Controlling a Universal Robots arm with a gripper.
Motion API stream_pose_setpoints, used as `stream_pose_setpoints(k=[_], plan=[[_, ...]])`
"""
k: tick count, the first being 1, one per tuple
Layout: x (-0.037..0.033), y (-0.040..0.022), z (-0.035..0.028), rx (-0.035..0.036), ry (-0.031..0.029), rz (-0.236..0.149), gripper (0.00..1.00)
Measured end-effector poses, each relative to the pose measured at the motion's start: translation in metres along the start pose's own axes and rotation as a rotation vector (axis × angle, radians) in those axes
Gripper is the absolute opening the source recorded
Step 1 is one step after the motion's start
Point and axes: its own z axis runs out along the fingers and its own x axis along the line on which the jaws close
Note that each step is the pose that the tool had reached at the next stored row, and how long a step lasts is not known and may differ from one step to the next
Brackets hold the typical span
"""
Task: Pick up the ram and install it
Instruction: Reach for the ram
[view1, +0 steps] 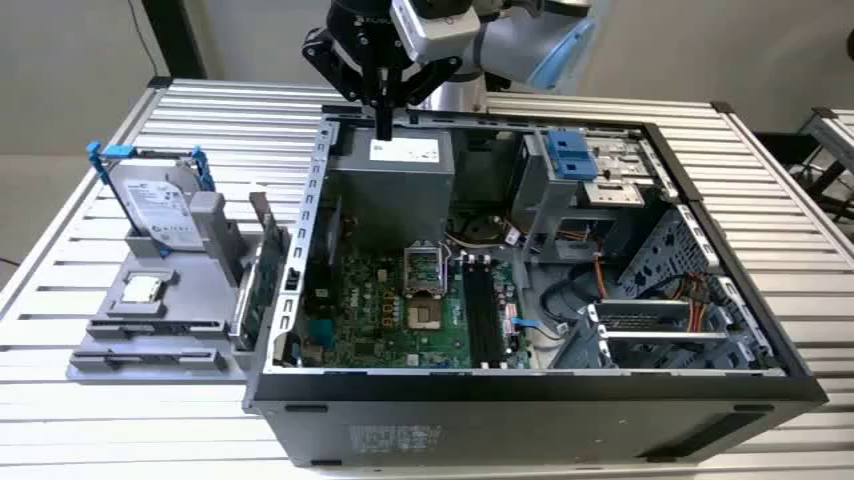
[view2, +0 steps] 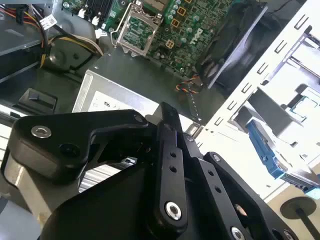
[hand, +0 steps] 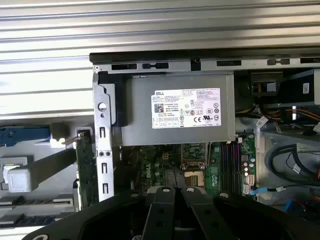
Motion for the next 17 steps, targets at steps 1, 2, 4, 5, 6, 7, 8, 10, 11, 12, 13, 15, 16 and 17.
stream_pose_setpoints(k=[1,2,4,5,6,7,8,10,11,12,13,15,16,17], plan=[[0.0000,0.0000,0.0000,0.0000,0.0000,0.000,0.00],[0.0000,0.0000,0.0000,-0.0001,-0.0001,0.000,0.00],[0.0000,0.0000,0.0000,0.0000,0.0000,0.000,0.00],[0.0001,0.0000,0.0000,0.0000,0.0000,0.000,0.00],[0.0003,0.0000,0.0000,0.0000,-0.0001,0.000,0.00],[0.0008,0.0000,0.0000,0.0000,-0.0001,0.000,0.00],[0.0012,-0.0001,0.0000,-0.0001,-0.0001,0.000,0.00],[0.0012,-0.0001,0.0000,0.0000,-0.0001,0.000,0.00],[0.0013,-0.0001,0.0000,0.0000,0.0000,0.000,0.00],[0.0013,-0.0001,0.0000,0.0000,0.0000,0.000,0.00],[0.0017,-0.0001,0.0000,-0.0001,-0.0001,0.000,0.00],[0.0024,-0.0002,0.0000,0.0000,-0.0001,0.000,0.00],[0.0028,-0.0002,0.0000,0.0000,-0.0001,0.000,0.00],[0.0033,-0.0002,-0.0001,0.0000,0.0000,0.000,0.00]])
